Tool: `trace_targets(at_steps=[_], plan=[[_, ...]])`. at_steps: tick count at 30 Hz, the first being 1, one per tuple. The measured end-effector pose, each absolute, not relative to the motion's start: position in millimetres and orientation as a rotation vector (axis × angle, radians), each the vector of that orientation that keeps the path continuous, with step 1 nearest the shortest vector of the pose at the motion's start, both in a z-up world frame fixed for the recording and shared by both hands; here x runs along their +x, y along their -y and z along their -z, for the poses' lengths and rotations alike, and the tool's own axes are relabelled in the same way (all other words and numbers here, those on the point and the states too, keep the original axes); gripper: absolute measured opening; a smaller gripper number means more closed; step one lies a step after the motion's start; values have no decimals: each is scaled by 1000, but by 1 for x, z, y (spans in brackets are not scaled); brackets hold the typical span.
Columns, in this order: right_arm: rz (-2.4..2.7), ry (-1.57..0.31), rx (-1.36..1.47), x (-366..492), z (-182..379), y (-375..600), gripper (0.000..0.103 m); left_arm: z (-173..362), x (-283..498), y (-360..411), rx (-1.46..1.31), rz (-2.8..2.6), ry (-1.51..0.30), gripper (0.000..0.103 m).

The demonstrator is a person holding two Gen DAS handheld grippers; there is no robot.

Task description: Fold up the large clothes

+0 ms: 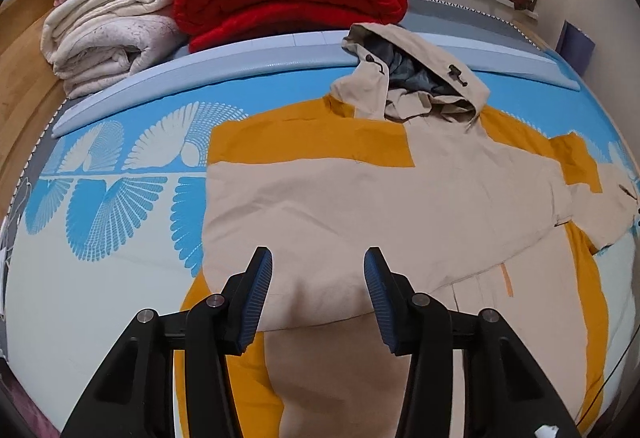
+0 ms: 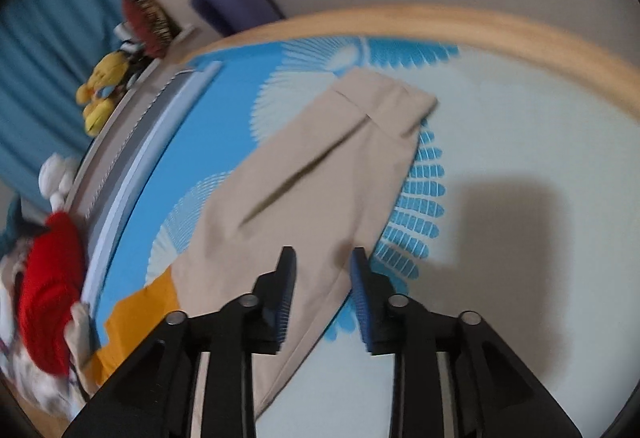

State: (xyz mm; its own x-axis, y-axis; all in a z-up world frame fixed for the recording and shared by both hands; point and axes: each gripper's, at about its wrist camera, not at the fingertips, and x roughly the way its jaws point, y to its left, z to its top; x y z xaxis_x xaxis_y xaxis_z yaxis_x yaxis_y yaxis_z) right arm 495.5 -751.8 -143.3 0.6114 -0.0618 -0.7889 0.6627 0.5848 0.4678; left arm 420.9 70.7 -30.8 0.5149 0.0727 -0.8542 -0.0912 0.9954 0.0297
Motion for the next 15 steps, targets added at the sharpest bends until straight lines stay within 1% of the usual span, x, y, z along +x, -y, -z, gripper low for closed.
trace_targets(at_steps=[4, 9, 11, 13, 15], plan=[[501, -818, 941, 502, 177, 766, 34, 39, 427, -72, -19, -104, -1041, 44], [516, -733, 985, 507, 183, 777, 34, 46, 432, -76, -20, -113, -1054, 44], [539, -714, 990, 506, 182, 778, 15, 46, 434, -78, -22, -114, -1058, 44], [545, -685, 974, 508, 171, 774, 8, 44, 435, -79, -26, -112, -1056, 44], [548, -659, 910, 512, 147, 764, 6, 41, 435, -81, -36, -113, -1047, 44]])
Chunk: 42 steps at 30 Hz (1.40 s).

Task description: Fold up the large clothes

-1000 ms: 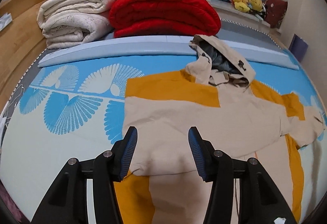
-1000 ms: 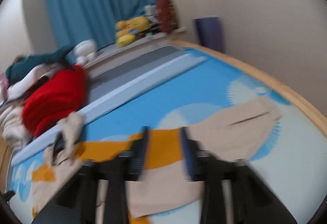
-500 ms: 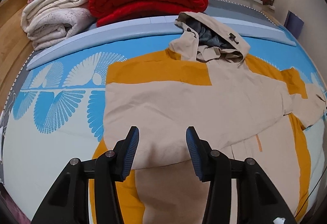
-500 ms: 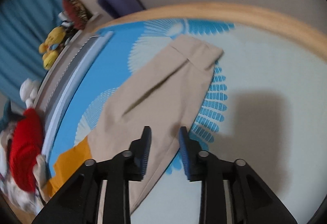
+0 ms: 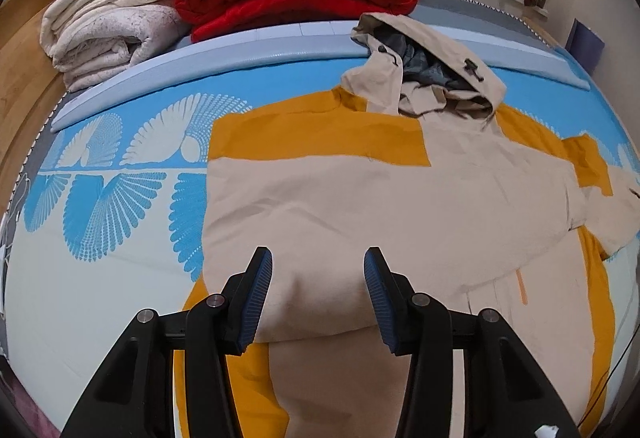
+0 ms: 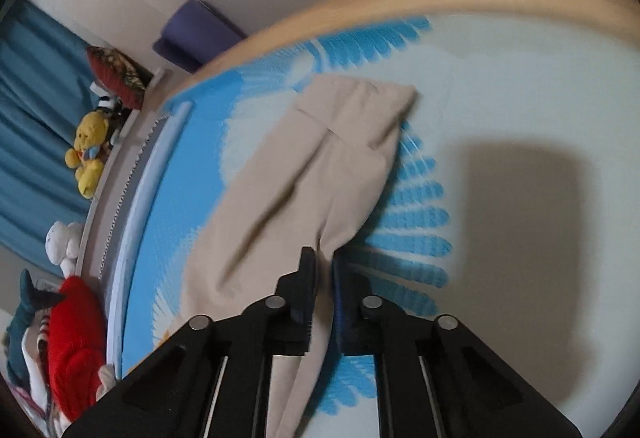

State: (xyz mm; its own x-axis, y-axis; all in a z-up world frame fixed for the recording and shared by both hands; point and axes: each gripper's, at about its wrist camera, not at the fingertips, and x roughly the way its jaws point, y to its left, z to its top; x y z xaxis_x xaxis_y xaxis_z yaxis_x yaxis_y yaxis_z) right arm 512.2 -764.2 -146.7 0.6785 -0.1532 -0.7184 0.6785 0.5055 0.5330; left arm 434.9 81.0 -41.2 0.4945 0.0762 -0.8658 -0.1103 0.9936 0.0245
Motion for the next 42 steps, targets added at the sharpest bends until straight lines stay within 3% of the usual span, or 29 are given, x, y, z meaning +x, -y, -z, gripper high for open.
trace_targets(at_steps=[7, 13, 21, 27, 30, 32, 35, 38, 42], plan=[[435, -519, 510, 539, 3, 647, 5, 22, 438, -118, -151, -156, -1075, 44], [307, -479, 432, 532, -56, 554, 5, 13, 432, -153, -191, -228, -1080, 44], [247, -524, 411, 486, -80, 463, 4, 1, 413, -176, -206, -234, -1070, 44], [-29, -536, 290, 484, -90, 313, 4, -3, 405, -188, -218, -237, -1068, 44], [-356, -648, 242, 474, -67, 207, 8, -1, 406, -193, -227, -237, -1079, 44], [-530, -830, 243, 470, -38, 153, 9, 2, 408, -197, -270, -222, -1103, 45], [-562, -986, 228, 459, -19, 126, 9, 7, 412, -196, -322, -188, -1133, 46], [-461, -996, 273, 455, -26, 150, 10, 10, 415, -184, -309, -158, -1150, 46], [-259, -945, 413, 449, -19, 208, 39, 20, 421, -162, -320, -84, -1184, 46]])
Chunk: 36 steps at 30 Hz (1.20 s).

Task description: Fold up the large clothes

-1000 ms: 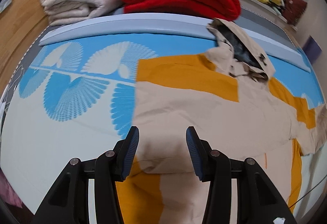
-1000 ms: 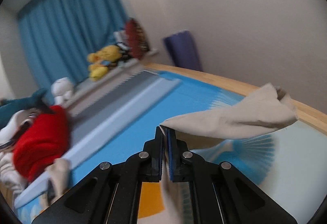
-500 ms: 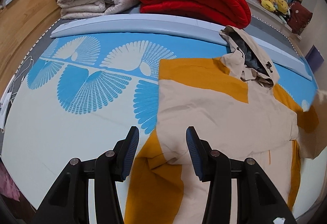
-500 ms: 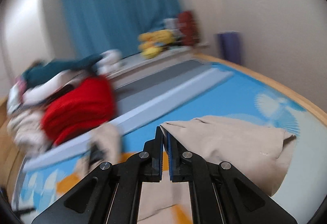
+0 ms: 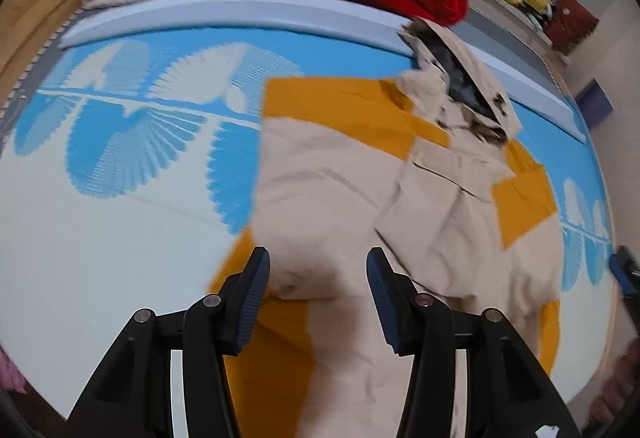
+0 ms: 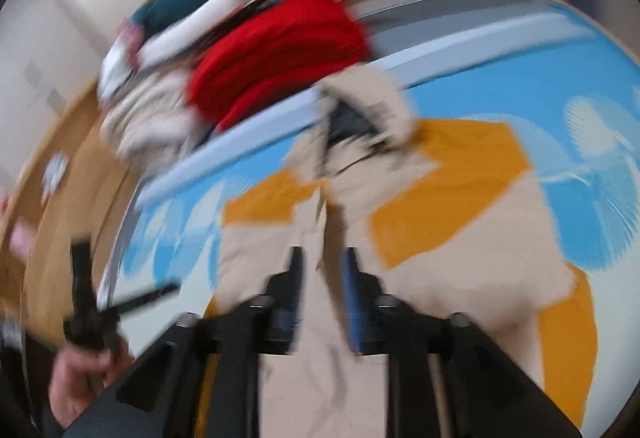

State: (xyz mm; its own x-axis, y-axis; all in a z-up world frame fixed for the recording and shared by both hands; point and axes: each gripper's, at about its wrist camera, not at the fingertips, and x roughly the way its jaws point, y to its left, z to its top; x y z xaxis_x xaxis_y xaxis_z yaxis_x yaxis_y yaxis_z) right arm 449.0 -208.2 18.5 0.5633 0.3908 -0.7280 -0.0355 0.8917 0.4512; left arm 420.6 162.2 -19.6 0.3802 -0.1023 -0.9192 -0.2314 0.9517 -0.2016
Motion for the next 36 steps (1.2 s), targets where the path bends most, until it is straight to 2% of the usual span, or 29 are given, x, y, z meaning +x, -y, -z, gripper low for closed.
trace_targets(at_steps=[3, 7, 13, 20, 21, 22, 26, 28, 29, 32, 36], plan=[[-134, -1102, 477, 464, 25, 226, 40, 28, 425, -146, -366, -13, -1216, 46], [-223, -1248, 556, 486, 78, 211, 40, 34, 430, -125, -318, 19, -1231, 46], [-431, -1265, 609, 511, 107, 166, 40, 30, 429, -139, -324, -5, -1223, 47], [-390, -1305, 526, 565, 132, 120, 40, 13, 427, -205, -423, -108, -1167, 47], [-379, -1285, 517, 568, 129, 116, 18, 10, 427, -212, -441, -115, -1161, 47], [-364, -1249, 503, 569, 118, 113, 2, 7, 426, -220, -461, -123, -1152, 47], [-415, -848, 437, 530, 10, 81, 2, -6, 422, -250, -521, -155, -1111, 47], [-568, -757, 430, 505, -23, 52, 2, -8, 420, -260, -541, -166, -1100, 47], [-634, -764, 409, 498, -28, 39, 8, -8, 419, -266, -551, -171, -1097, 47], [-735, -930, 258, 485, -24, 4, 15, -3, 418, -276, -573, -178, -1113, 47], [-599, -1040, 268, 476, -14, 56, 23, 0, 415, -277, -582, -169, -1132, 47]])
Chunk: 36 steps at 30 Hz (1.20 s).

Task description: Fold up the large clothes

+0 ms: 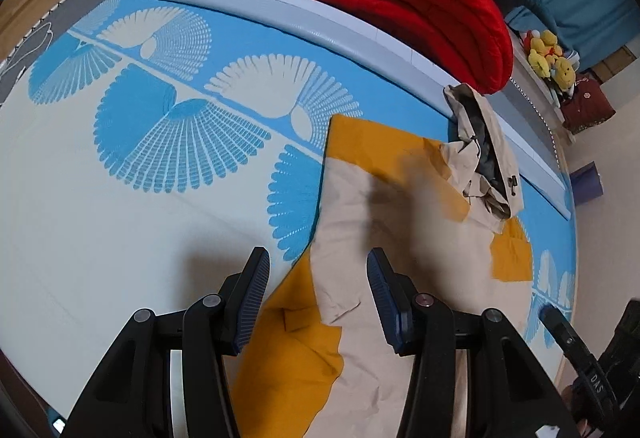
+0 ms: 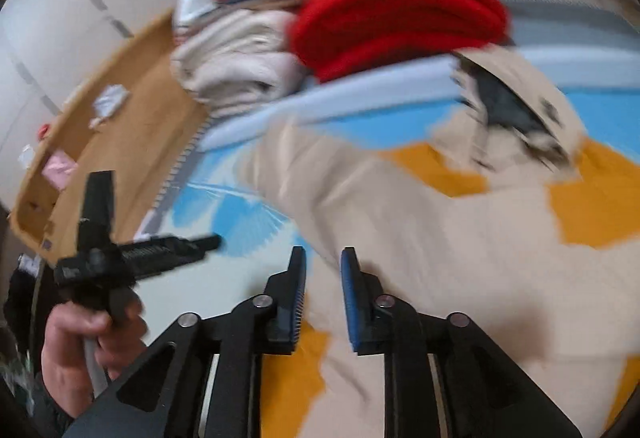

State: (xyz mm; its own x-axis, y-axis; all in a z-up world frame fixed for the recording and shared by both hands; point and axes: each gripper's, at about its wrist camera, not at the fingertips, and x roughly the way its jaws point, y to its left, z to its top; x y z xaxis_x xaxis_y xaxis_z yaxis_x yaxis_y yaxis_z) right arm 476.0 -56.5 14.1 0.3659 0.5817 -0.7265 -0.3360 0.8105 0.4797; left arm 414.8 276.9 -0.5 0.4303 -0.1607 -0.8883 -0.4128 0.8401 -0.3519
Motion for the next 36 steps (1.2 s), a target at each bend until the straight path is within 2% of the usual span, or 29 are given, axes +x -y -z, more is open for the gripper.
trace_targets(at_steps=[4, 7, 10, 13, 18, 20, 21, 22, 24, 26, 27, 31, 36], plan=[[-378, -1088, 370, 466, 4, 146, 38, 9, 413, -268, -582, -149, -1154, 47], [-258, -1108, 445, 464, 33, 202, 43, 26, 416, -257, -586, -131, -1192, 46], [-78, -1196, 490, 468, 86, 246, 43, 49, 422, -246, -606, -109, -1242, 45], [3, -1318, 682, 483, 137, 285, 43, 71, 431, -234, -630, -90, -1278, 45], [102, -1343, 779, 495, 164, 315, 43, 102, 444, -228, -672, -99, -1294, 45], [124, -1346, 839, 496, 171, 324, 28, 113, 446, -228, -697, -106, -1297, 44], [129, -1344, 856, 497, 175, 325, 16, 117, 446, -228, -703, -110, -1303, 44], [132, -1340, 858, 499, 176, 327, 11, 122, 447, -227, -709, -116, -1320, 43], [172, -1316, 839, 502, 173, 332, 6, 127, 448, -222, -712, -108, -1344, 34], [233, -1301, 842, 500, 168, 337, 6, 127, 449, -215, -700, -80, -1353, 12], [250, -1303, 855, 495, 167, 339, 6, 125, 450, -210, -683, -57, -1357, 7], [296, -1330, 853, 488, 153, 339, 15, 109, 452, -198, -545, -69, -1344, 7], [301, -1191, 677, 477, 99, 321, 16, 75, 450, -190, -342, -176, -1228, 7]])
